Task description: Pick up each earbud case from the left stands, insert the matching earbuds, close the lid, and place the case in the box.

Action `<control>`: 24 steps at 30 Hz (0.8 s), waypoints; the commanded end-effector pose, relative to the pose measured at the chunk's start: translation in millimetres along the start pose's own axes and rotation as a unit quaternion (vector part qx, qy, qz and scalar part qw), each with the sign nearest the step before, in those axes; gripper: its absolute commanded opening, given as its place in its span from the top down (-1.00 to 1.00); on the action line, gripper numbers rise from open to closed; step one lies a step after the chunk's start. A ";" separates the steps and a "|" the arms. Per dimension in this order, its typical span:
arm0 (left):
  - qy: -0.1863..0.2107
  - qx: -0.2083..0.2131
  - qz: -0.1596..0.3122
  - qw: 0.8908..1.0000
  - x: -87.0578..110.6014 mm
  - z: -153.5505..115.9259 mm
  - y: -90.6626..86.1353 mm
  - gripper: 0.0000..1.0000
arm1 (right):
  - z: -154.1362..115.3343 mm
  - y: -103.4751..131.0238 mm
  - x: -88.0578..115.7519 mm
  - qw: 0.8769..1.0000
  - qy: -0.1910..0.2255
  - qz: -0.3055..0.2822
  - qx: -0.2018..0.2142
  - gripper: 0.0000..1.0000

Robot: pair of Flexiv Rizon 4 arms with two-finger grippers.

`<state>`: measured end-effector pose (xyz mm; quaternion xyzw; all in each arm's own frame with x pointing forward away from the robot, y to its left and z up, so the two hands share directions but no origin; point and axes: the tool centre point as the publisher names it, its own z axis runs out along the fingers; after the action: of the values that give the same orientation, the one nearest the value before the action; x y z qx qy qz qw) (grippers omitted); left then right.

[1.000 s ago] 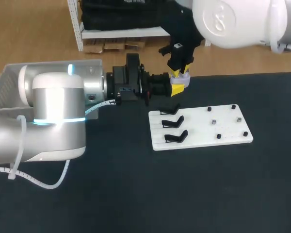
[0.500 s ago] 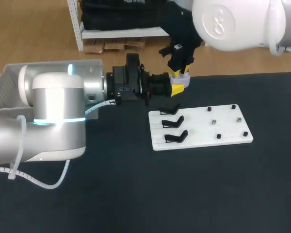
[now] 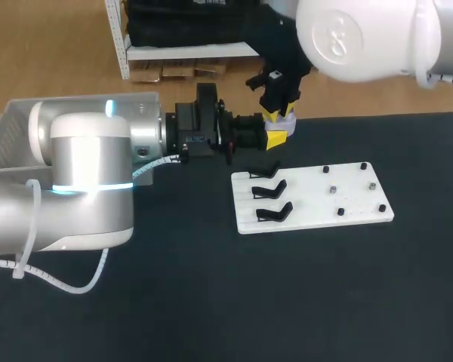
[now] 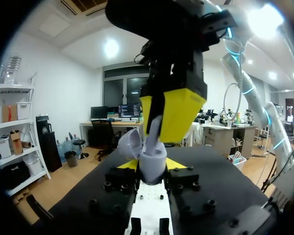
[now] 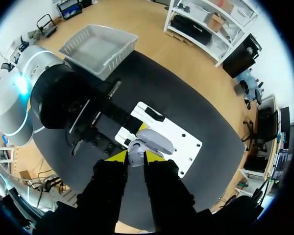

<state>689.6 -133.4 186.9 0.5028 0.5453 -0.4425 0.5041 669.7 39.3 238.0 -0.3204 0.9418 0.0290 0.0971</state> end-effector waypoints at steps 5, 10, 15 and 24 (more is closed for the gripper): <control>-0.005 -0.004 0.003 1.000 1.6 0.6 -1.4 1.00 | 4.2 0.1 -1.9 1.000 0.003 -0.002 0.004 1.00; -0.005 -0.004 0.003 1.000 1.6 0.6 -1.4 1.00 | 5.4 0.1 -3.2 1.000 0.004 -0.003 0.005 1.00; -0.005 -0.004 0.003 1.000 1.6 0.6 -1.4 1.00 | 8.7 -0.5 -3.9 1.000 0.009 -0.006 0.012 1.00; -0.005 -0.004 0.003 1.000 1.6 0.6 -1.4 1.00 | 10.5 -0.3 -3.8 1.000 0.011 -0.006 0.017 0.59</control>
<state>689.9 -132.7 185.8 0.5027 0.5458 -0.4421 0.5039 673.8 41.7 230.2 -0.3253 0.9411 0.0098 0.0921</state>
